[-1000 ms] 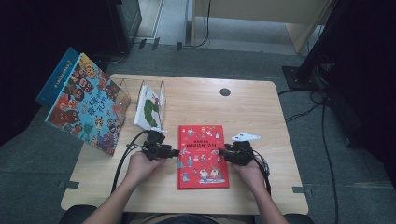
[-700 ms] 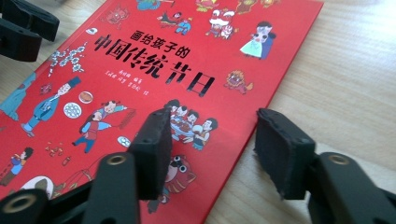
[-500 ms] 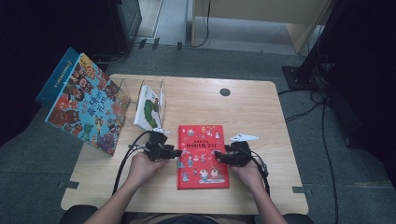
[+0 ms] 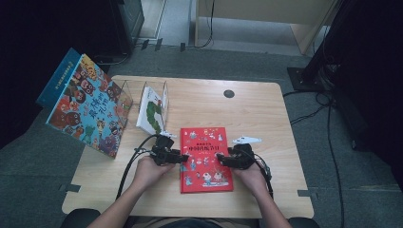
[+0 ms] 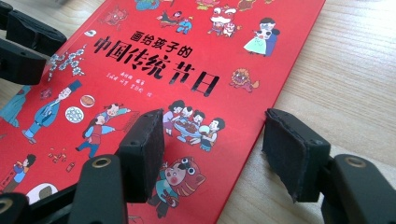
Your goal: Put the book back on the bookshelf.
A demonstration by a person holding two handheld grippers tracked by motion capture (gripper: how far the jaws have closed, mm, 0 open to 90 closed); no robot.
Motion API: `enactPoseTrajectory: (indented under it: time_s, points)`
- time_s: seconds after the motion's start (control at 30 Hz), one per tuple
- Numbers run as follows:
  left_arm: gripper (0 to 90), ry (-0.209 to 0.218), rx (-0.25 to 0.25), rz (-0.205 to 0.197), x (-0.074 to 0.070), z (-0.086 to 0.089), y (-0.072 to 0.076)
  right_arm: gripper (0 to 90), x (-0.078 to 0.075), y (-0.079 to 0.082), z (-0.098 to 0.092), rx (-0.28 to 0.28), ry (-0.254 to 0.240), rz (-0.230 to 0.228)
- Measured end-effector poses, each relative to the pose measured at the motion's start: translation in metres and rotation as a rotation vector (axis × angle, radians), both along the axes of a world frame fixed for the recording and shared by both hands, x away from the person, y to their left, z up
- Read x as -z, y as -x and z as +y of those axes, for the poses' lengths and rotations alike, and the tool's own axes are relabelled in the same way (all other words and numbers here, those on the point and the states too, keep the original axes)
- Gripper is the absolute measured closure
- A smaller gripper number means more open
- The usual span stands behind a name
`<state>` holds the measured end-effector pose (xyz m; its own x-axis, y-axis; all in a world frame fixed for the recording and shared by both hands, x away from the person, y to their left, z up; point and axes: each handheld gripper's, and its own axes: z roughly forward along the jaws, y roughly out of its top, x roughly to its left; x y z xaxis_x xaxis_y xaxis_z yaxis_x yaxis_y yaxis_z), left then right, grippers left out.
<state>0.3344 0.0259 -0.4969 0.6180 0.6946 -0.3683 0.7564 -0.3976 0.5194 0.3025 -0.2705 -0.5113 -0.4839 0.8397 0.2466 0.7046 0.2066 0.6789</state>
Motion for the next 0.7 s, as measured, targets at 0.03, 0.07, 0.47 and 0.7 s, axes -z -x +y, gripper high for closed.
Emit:
enactPoseTrajectory:
  time_s: [0.03, 0.07, 0.47, 0.7]
  points:
    - [47.7, 0.003, -0.002, -0.001, 0.0002, 0.0, 0.0001, 39.0, -0.0001, 0.0, 0.0, 0.002, 0.0, 0.002]
    - [47.6, 0.006, -0.005, -0.001, 0.0004, 0.0, 0.0003, 39.1, -0.0001, -0.0001, 0.0, 0.003, -0.002, 0.003]
    - [48.2, -0.008, -0.034, -0.03, 0.0009, -0.003, 0.005, 42.7, -0.0015, -0.0011, 0.002, 0.039, 0.006, 0.015]
    - [47.5, -0.01, -0.037, -0.024, 0.0005, -0.0038, 0.0055, 43.6, -0.0028, -0.0026, 0.0036, 0.062, 0.008, 0.033]
